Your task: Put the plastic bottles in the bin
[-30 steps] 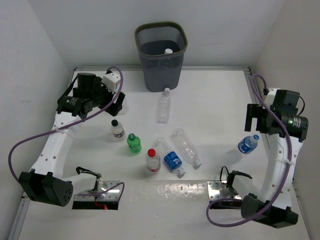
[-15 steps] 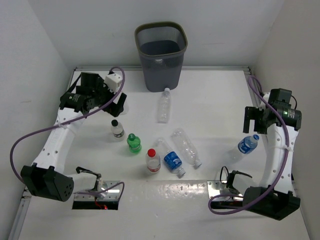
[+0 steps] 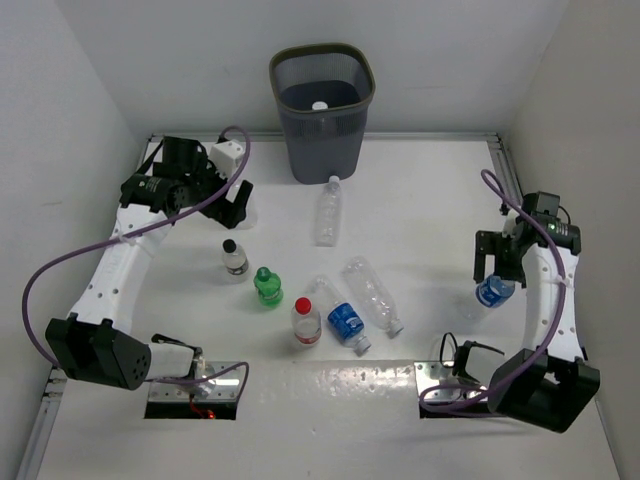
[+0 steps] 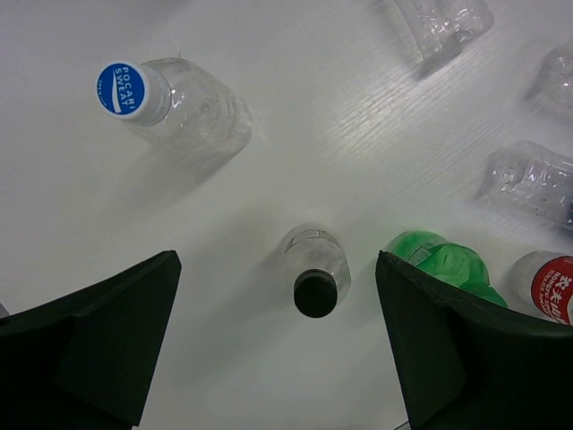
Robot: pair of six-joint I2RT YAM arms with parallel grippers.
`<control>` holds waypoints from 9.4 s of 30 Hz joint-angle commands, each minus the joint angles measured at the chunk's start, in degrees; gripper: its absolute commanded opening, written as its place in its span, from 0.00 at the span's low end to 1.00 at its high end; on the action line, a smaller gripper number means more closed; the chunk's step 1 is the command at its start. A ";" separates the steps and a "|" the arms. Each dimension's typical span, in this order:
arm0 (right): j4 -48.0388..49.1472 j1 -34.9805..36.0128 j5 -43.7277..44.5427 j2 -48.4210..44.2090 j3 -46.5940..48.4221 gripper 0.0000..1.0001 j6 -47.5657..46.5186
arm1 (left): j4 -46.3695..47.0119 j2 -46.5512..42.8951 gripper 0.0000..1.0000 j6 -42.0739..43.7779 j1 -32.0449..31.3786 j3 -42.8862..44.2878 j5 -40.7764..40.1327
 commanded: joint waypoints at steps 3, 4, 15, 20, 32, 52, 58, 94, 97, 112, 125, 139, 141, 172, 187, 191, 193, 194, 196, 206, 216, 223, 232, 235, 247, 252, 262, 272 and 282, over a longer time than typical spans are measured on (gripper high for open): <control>5.02 -0.11 -2.18 0.87 -2.86 0.98 0.50 | 0.27 -0.19 0.97 0.21 0.36 1.71 -0.46; 5.29 -0.03 -2.62 1.14 -3.12 0.98 0.68 | 0.27 -0.19 0.97 0.21 0.36 1.71 -0.46; 4.07 -0.03 -4.20 1.23 -2.78 0.51 0.33 | 0.27 -0.19 0.97 0.73 0.89 1.18 -0.98; -0.33 0.85 -6.82 1.05 4.23 0.09 0.41 | 0.27 -0.19 0.97 0.73 1.42 0.65 -0.98; 5.36 15.07 -26.07 17.21 53.18 0.00 14.72 | 2.56 -0.72 0.97 -3.38 5.54 2.32 2.35; 57.84 39.70 -5.27 53.87 73.60 0.00 11.14 | 6.16 -4.32 0.99 -8.67 17.58 0.66 6.93; 60.93 40.23 -2.62 57.74 72.90 0.37 8.15 | 8.27 -4.32 1.00 -6.56 16.97 -1.01 7.45; 25.25 20.01 -20.73 12.48 38.10 1.00 17.82 | 41.31 18.26 0.76 -12.45 7.66 -7.88 4.98; 25.07 20.10 -21.25 12.39 36.61 0.98 17.38 | 41.32 18.27 0.53 -12.97 8.18 -7.18 6.48; 15.40 21.24 -22.13 7.47 10.42 0.91 4.29 | 50.98 14.39 0.10 -22.56 1.87 35.85 1.39; 12.42 26.69 -17.83 4.39 -2.33 0.87 -1.52 | 51.95 40.30 0.08 -20.01 -7.02 53.38 -5.81; 15.30 36.36 -12.38 9.66 -4.98 0.81 4.61 | 49.58 44.38 1.00 -15.88 -9.13 54.44 -11.18; 15.66 38.29 -11.06 13.61 -2.78 0.79 5.77 | 48.87 41.39 1.00 -15.88 -9.65 54.44 -11.79; 6.79 52.88 -8.60 54.05 26.05 0.82 14.30 | 33.49 -10.30 1.00 -19.04 5.55 6.63 -13.20; -1.74 49.02 -16.85 41.31 46.94 0.00 6.39 | 34.19 -10.30 1.00 -19.57 8.27 7.16 -9.69; 14.01 45.51 -17.22 37.37 62.94 0.00 9.80 | 35.34 -10.30 1.00 -20.09 8.27 6.02 -7.41; 28.70 43.92 -16.42 33.41 61.40 0.00 11.57 | 35.95 -10.30 1.00 -20.10 8.27 5.49 -6.35; 41.12 42.61 -14.68 30.61 54.77 0.00 14.45 | 36.56 -10.30 1.00 -20.10 8.27 4.96 -5.82; 59.99 42.25 -10.82 27.09 48.16 0.00 15.96 | 37.18 -10.30 1.00 -20.10 8.27 4.96 -5.29; 110.36 42.60 2.21 54.38 63.22 0.00 12.81 | 38.77 -10.38 1.00 -20.10 8.27 1.36 -6.34; 109.54 41.28 0.64 64.34 67.54 0.80 9.99 | 29.83 -11.01 1.00 -8.95 6.44 1.79 7.70; 104.27 41.81 -0.59 51.01 57.46 0.92 12.01 | 12.95 -8.89 1.00 5.02 -1.39 1.80 17.81; 75.91 35.76 -16.32 22.95 31.53 0.90 16.76 | 6.26 -23.73 0.90 23.49 -10.60 -18.39 34.52; 62.14 31.81 -19.13 17.15 26.51 0.90 17.37 | -1.99 -21.39 0.89 31.04 -15.96 -19.04 33.91; 36.67 20.72 -27.84 2.29 10.86 0.87 17.47 | 3.51 -16.90 0.93 26.93 -32.41 -26.24 33.38; 34.39 20.01 -28.81 1.75 9.88 0.85 17.29 | 11.86 -14.87 0.93 19.92 -35.93 -27.47 32.51; 32.28 19.92 -30.22 1.93 10.50 0.81 16.76 | 14.86 -12.41 0.74 19.37 -39.54 -28.62 28.72; 24.20 20.80 -34.87 4.38 6.54 0.77 10.27 | 14.86 -11.18 0.05 10.15 -37.52 -7.47 21.97; 22.34 27.40 -31.28 3.77 -0.67 0.76 4.90 | 56.67 0.14 0.00 0.02 -33.05 16.97 -18.86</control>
